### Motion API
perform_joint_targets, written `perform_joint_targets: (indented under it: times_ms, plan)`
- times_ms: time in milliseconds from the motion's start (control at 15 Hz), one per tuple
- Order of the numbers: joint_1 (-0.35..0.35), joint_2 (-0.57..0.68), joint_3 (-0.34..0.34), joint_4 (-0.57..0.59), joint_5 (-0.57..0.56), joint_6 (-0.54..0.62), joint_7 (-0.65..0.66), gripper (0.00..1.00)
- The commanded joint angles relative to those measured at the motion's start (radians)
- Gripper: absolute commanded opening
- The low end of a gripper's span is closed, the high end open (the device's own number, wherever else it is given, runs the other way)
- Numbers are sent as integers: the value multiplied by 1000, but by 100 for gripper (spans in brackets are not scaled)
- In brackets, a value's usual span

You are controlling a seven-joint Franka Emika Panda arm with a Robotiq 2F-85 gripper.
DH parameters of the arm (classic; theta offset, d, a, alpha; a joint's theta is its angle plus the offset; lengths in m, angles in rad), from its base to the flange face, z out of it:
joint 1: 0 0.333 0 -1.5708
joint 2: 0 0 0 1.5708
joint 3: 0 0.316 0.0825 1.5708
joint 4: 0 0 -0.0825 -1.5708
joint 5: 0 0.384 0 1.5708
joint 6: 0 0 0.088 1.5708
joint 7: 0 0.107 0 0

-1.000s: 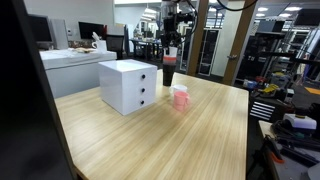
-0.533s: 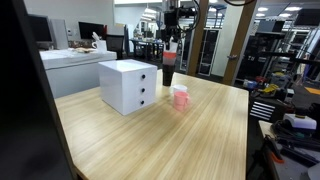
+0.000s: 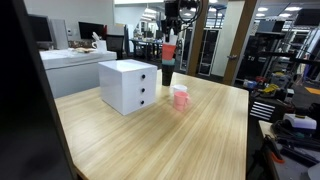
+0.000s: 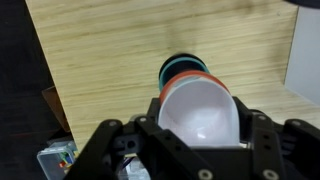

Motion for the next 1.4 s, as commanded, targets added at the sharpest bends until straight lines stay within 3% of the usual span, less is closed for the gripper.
perform_joint_targets:
  times_ms: [0, 600, 1000, 1333]
  plan:
    - [-11, -51, 14, -29, 25, -23, -44, 43]
    - [0, -138, 24, -6, 5, -132, -99, 43]
    - [17, -220, 39, -96, -14, -167, -195, 43]
    - [45, -272, 48, -229, -19, -101, -247, 43]
